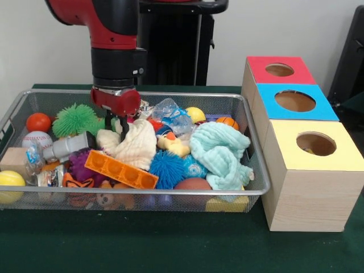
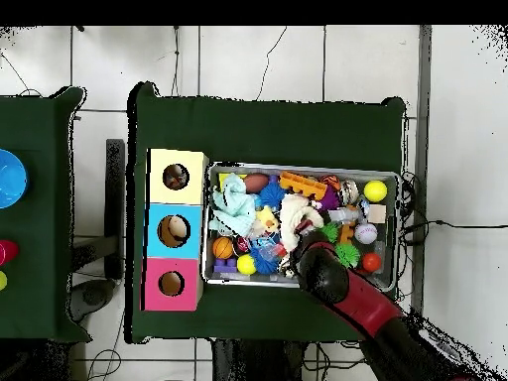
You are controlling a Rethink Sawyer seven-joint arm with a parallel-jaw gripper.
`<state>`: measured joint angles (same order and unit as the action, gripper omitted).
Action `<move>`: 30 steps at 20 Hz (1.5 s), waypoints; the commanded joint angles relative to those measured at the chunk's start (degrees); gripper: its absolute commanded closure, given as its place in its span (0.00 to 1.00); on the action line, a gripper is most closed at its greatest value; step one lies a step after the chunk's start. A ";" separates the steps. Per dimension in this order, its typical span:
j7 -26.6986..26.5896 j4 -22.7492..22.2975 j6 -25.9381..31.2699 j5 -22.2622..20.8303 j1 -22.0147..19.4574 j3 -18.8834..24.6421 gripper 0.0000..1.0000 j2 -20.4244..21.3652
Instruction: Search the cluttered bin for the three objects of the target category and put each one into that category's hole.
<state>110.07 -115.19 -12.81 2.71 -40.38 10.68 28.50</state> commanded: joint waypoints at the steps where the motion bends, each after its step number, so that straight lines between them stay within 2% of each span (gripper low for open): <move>1: 22.41 -8.95 0.64 5.75 4.36 13.82 0.00 -9.44; 5: 25.62 -9.82 -3.11 8.77 5.68 15.10 0.00 -9.77; 14: 32.91 -10.73 -7.24 14.03 8.24 17.09 0.00 -9.30; 21: 34.78 -10.25 -8.48 13.97 8.91 17.05 0.00 -9.76; 30: 35.93 -10.96 -7.35 14.39 8.85 17.59 0.00 -8.60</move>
<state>127.11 -122.68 -28.04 15.56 -36.07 14.20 27.73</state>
